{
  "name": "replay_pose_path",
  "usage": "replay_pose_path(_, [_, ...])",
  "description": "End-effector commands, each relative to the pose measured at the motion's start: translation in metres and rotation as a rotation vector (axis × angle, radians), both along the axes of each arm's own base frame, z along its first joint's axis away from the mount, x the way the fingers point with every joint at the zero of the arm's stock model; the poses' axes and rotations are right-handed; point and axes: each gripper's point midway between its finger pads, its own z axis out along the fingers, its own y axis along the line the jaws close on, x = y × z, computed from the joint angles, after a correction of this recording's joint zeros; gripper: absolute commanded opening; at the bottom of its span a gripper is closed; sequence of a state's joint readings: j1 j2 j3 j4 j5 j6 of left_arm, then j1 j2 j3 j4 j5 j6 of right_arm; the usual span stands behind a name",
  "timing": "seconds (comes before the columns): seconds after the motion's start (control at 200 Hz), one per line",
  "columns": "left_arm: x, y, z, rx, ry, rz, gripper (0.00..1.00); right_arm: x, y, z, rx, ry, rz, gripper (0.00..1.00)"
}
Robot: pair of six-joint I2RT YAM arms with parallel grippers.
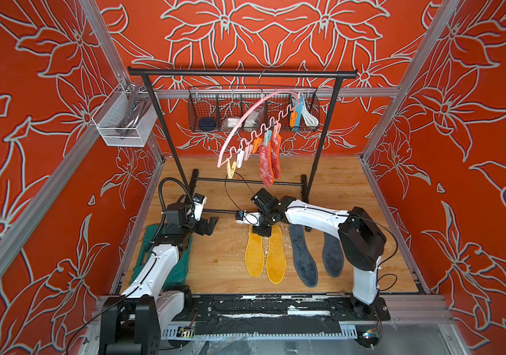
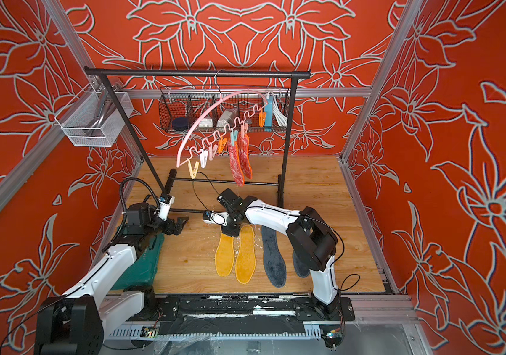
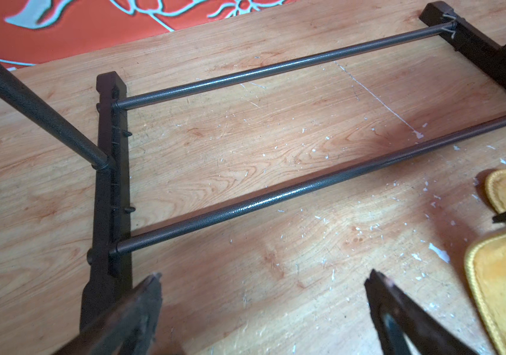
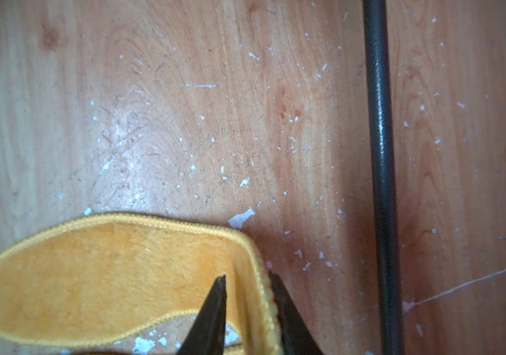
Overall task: Take the shoe insoles off the hanger
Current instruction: Place the insole at the center of the board.
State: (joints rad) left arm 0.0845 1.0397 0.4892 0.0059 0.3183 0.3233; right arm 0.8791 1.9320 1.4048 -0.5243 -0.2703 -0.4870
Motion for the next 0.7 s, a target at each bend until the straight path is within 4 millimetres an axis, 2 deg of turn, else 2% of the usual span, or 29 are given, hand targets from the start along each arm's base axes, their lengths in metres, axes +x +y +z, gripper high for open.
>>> replay_pose_path(0.0, [0.002,-0.003,0.008,-0.006,-0.012,-0.029,0.98,-0.005,-0.01,-0.012,-0.041,0.023,-0.007,0.47])
replay_pose_path(0.05, [0.002,-0.003,0.007,-0.008,-0.008,-0.026,0.98,0.0,-0.012,-0.008,-0.036,-0.02,-0.022,0.67])
replay_pose_path(0.06, [0.003,-0.002,0.007,-0.006,-0.007,-0.023,0.98,0.001,-0.013,-0.008,-0.037,-0.025,-0.024,0.82])
replay_pose_path(0.07, [0.003,-0.002,0.007,-0.005,-0.007,-0.02,0.98,0.002,-0.013,-0.006,-0.032,-0.034,-0.029,0.93])
replay_pose_path(0.09, [0.003,-0.001,0.008,-0.005,-0.009,-0.018,0.98,0.004,-0.013,-0.002,-0.025,-0.051,-0.039,0.99])
replay_pose_path(0.26, [-0.003,-0.013,0.008,-0.024,-0.002,-0.09,0.98,0.013,-0.013,0.035,0.073,-0.175,-0.058,0.99])
replay_pose_path(0.405, [-0.004,-0.013,0.008,-0.022,-0.001,-0.086,0.98,0.017,-0.008,0.081,0.263,-0.297,-0.094,0.99])
replay_pose_path(0.586, [-0.003,-0.013,0.007,-0.025,0.004,-0.086,0.98,0.019,-0.015,0.133,0.431,-0.443,-0.137,0.99])
replay_pose_path(0.696, [-0.005,-0.014,0.007,-0.026,0.003,-0.094,0.98,0.013,-0.021,0.156,0.493,-0.498,-0.129,0.99])
